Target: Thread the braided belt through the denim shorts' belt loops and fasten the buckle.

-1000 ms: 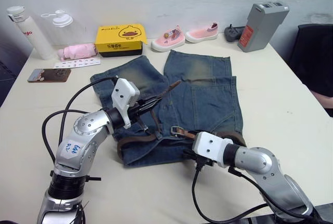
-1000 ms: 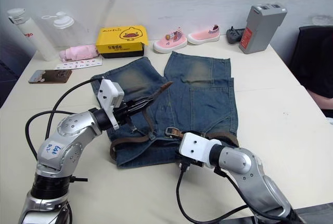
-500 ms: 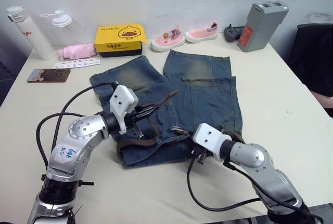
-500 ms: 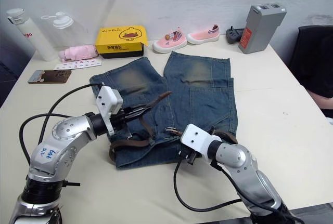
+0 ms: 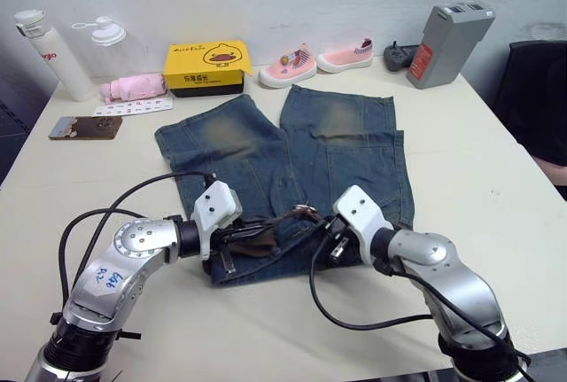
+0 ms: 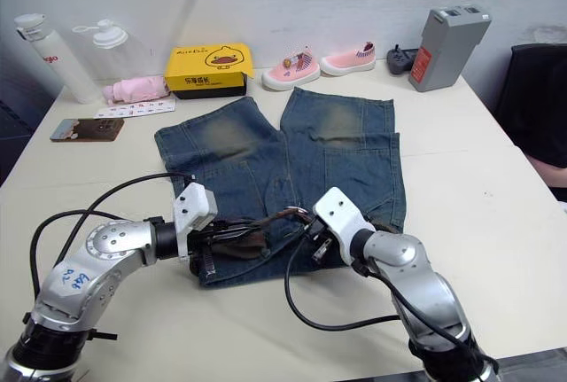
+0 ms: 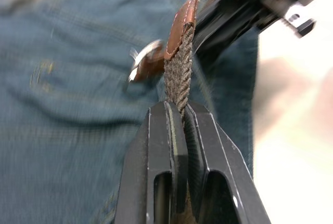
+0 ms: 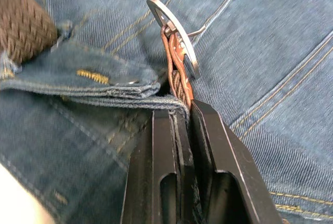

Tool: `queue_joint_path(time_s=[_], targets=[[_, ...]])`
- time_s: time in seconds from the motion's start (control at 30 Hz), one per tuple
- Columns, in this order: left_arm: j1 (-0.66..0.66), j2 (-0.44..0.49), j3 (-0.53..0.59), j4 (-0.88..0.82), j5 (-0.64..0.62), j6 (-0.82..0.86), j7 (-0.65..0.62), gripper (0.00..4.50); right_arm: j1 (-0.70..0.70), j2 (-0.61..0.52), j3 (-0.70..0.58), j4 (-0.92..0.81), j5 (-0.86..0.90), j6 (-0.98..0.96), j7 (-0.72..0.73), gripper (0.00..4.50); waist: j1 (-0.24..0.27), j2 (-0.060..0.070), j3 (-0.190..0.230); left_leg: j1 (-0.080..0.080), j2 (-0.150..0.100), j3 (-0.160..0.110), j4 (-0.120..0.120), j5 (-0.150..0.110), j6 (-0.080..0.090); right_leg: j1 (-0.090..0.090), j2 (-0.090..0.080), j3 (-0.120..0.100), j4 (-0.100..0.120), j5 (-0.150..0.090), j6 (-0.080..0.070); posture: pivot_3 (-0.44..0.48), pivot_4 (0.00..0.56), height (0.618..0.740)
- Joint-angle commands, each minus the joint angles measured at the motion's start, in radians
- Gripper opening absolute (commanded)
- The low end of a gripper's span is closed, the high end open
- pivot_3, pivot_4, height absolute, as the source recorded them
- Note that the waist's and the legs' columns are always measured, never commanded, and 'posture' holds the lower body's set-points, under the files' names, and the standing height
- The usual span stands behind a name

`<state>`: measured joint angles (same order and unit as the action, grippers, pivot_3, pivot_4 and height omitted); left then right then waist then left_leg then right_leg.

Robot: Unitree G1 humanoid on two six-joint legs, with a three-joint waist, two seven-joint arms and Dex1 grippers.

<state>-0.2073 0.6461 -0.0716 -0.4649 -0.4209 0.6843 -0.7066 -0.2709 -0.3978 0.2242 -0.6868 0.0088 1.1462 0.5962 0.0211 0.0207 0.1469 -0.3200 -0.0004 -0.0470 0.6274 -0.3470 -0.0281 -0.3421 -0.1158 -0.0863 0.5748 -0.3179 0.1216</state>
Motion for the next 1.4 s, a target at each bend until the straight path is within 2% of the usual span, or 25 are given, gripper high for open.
queue_joint_path(time_s=[0.03,0.23,0.47,0.8,1.4], targets=[[0.011,0.025,-0.036,-0.003,0.050,0.032,0.026,0.00,-0.038,0.031,-0.033,-0.072,0.030,0.054,-0.050,0.03,0.000,0.000,0.000,0.000,0.000,0.000,0.000,0.000,0.000,0.000,0.000,0.000,0.000,0.000,0.000,0.000,0.150,0.712],[0.013,0.019,-0.062,-0.007,0.065,0.064,0.045,0.00,-0.077,0.080,-0.043,-0.097,0.048,0.144,-0.110,0.03,-0.002,0.000,0.000,0.000,0.000,0.000,0.000,0.000,0.000,-0.001,0.000,0.001,0.001,0.000,0.000,0.000,0.150,0.712],[-0.034,-0.080,-0.019,-0.003,0.038,0.164,0.149,0.00,-0.091,0.081,-0.028,-0.114,0.067,0.188,-0.150,0.03,0.000,0.000,0.000,0.000,0.000,0.000,-0.001,0.000,0.000,-0.002,0.000,0.001,0.001,0.000,0.000,0.000,0.150,0.712],[-0.035,-0.131,0.000,-0.053,0.007,0.259,0.207,0.00,-0.095,0.111,-0.034,-0.106,0.107,0.224,-0.199,0.03,-0.001,0.000,0.000,0.000,0.000,0.001,-0.001,0.000,0.000,-0.002,0.000,0.002,0.001,0.000,0.000,0.000,0.150,0.712],[-0.081,-0.195,-0.037,-0.024,0.021,0.265,0.248,0.00,-0.105,0.096,-0.004,-0.133,0.182,0.266,-0.228,0.03,-0.003,0.000,0.000,0.000,0.000,0.001,-0.001,0.000,-0.001,-0.003,0.001,0.003,0.001,0.000,0.000,0.000,0.150,0.712]])
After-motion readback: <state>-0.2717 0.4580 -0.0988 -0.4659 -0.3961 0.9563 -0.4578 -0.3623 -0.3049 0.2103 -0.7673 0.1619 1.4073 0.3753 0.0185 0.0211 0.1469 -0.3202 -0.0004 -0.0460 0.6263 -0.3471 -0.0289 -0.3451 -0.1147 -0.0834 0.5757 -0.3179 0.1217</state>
